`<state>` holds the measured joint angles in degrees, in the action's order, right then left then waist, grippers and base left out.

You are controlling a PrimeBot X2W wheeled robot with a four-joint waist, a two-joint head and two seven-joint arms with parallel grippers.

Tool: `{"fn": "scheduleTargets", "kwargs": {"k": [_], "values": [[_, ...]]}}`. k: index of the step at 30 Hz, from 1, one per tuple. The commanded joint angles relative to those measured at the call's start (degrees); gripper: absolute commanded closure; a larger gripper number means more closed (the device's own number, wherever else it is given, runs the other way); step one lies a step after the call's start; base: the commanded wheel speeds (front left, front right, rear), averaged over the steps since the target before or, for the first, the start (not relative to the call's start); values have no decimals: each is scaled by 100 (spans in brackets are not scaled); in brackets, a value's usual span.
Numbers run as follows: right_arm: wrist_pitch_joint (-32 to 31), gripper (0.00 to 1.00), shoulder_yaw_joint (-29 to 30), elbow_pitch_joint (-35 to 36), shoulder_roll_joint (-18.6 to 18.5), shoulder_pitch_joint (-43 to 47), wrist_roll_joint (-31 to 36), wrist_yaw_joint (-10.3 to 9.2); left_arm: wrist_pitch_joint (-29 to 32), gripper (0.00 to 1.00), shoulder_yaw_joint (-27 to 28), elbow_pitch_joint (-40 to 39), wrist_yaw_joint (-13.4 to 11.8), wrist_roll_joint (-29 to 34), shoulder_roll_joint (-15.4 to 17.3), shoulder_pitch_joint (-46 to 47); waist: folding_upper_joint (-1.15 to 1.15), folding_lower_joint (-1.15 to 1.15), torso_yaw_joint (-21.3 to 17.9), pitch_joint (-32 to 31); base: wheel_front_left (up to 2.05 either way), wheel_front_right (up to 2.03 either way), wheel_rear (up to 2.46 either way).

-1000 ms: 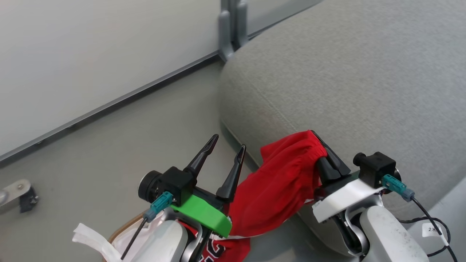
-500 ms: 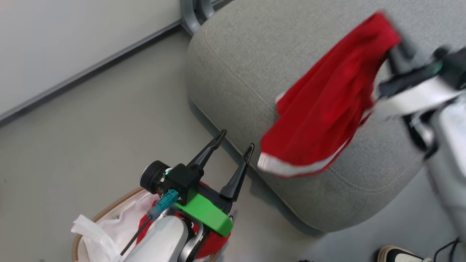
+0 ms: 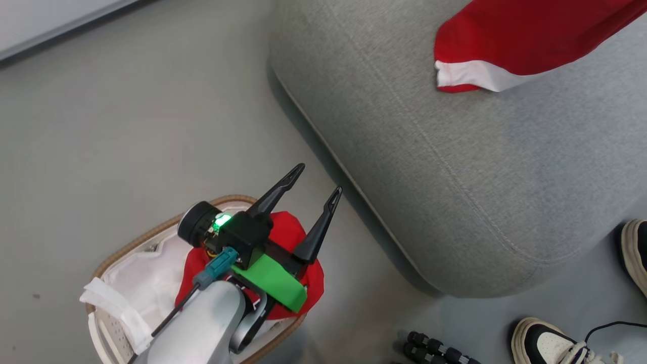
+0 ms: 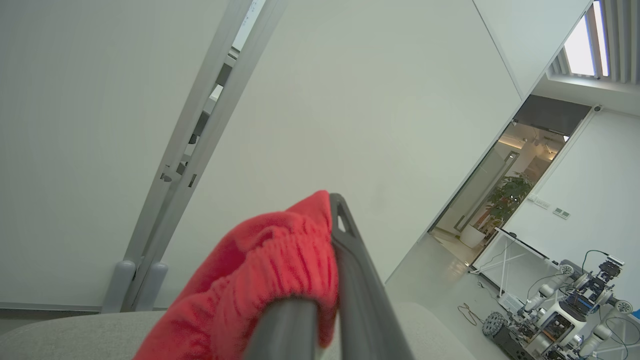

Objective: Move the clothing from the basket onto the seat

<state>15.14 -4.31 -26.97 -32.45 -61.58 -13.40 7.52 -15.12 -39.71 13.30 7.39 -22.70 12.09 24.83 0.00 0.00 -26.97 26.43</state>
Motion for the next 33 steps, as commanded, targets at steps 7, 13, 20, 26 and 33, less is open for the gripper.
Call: {"fn": "scheduleTargets", "kwargs": {"k": [7,13,20,26,33], "values": [[0,100,334,-919,310,418,339,-6,-5,0,13,60,17,0,133,319,0,0,475,685,0,0,0],[0,100,839,-1557,662,1127,538,-6,-5,0,62,152,18,-18,178,320,0,0,600,729,0,0,0],[0,0,1469,-1786,920,2014,800,-6,-5,0,223,269,17,-44,129,123,0,0,608,465,0,0,0],[0,0,1869,-1611,1125,2811,999,-6,-5,0,424,334,17,-26,-7,-48,0,0,585,33,0,0,0],[0,0,1940,-1126,1404,3637,950,-6,-5,0,848,385,17,83,-220,-383,0,0,692,-460,0,0,0]]}}
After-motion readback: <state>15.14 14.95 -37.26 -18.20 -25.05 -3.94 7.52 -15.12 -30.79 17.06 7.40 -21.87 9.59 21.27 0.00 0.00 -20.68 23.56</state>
